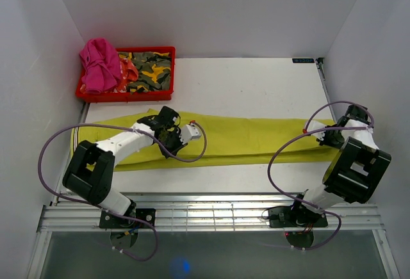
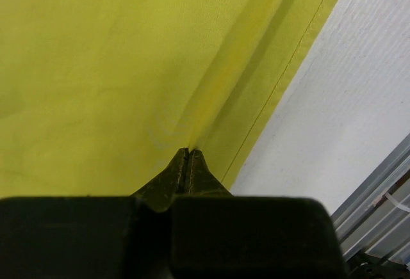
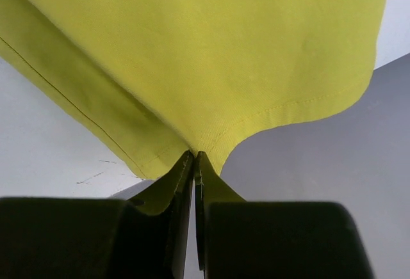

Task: Fold and stack the trousers
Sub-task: Fold the trousers

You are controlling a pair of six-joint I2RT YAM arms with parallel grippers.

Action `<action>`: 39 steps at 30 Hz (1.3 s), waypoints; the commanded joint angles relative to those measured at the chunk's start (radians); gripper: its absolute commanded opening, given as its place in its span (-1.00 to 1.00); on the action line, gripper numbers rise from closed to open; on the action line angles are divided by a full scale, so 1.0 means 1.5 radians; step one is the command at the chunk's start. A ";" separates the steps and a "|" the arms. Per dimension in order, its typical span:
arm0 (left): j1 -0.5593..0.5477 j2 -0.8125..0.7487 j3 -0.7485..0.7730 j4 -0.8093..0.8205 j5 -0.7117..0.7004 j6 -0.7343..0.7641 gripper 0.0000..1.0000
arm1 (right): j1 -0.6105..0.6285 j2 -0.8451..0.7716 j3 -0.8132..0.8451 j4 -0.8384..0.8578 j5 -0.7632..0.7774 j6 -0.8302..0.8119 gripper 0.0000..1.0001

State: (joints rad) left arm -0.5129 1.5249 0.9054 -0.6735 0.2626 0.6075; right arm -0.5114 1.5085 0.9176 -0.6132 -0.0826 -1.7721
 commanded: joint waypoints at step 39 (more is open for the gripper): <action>0.041 -0.073 0.055 -0.104 0.002 0.032 -1.00 | -0.061 -0.053 0.033 -0.047 -0.031 -0.036 -0.85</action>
State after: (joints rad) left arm -0.4725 1.5139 0.9195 -0.7734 0.2993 0.6365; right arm -0.5709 1.4757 0.8871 -0.6662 -0.1280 -1.8141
